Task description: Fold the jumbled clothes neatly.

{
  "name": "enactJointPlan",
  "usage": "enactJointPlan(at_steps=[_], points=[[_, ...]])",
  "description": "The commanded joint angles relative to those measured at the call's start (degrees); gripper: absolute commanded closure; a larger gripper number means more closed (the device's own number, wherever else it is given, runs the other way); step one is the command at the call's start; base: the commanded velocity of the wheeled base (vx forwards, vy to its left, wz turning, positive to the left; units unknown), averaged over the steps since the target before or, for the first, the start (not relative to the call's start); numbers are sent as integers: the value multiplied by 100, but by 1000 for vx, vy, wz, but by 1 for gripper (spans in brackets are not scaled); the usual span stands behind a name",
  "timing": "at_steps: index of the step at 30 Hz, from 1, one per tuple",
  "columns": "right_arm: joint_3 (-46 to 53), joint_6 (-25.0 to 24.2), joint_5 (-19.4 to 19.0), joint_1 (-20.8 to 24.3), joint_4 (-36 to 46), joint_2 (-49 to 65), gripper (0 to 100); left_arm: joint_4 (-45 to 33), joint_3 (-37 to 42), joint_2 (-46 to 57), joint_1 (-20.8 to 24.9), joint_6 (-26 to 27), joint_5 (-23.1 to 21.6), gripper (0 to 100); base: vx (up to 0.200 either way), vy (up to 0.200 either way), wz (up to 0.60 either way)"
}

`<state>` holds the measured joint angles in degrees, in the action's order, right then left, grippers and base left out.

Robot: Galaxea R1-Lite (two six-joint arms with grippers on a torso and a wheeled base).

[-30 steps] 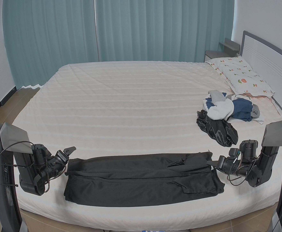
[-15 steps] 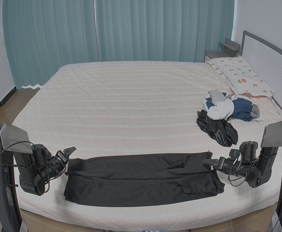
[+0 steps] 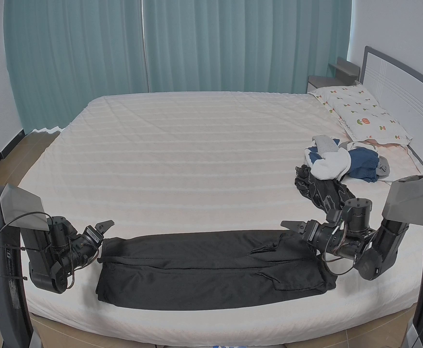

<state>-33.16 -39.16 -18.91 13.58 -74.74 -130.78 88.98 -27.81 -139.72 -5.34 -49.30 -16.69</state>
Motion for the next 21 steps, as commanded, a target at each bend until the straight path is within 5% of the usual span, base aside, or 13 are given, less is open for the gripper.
enactJointPlan(at_steps=[1, 4, 21], points=[[-340, -189, 256, 479, 39, -677, 0, 102, 3, -12, -2, -1, -1, 0, 0, 0, 0], [-534, -224, 485, 602, 223, -976, 0, 102, 12, -12, -2, -1, -1, 0, 0, 0, 0], [-1615, -602, 485, 734, 1515, -853, 0, 102, 30, -21, 15, 17, 8, 0, 0, 0, 0]])
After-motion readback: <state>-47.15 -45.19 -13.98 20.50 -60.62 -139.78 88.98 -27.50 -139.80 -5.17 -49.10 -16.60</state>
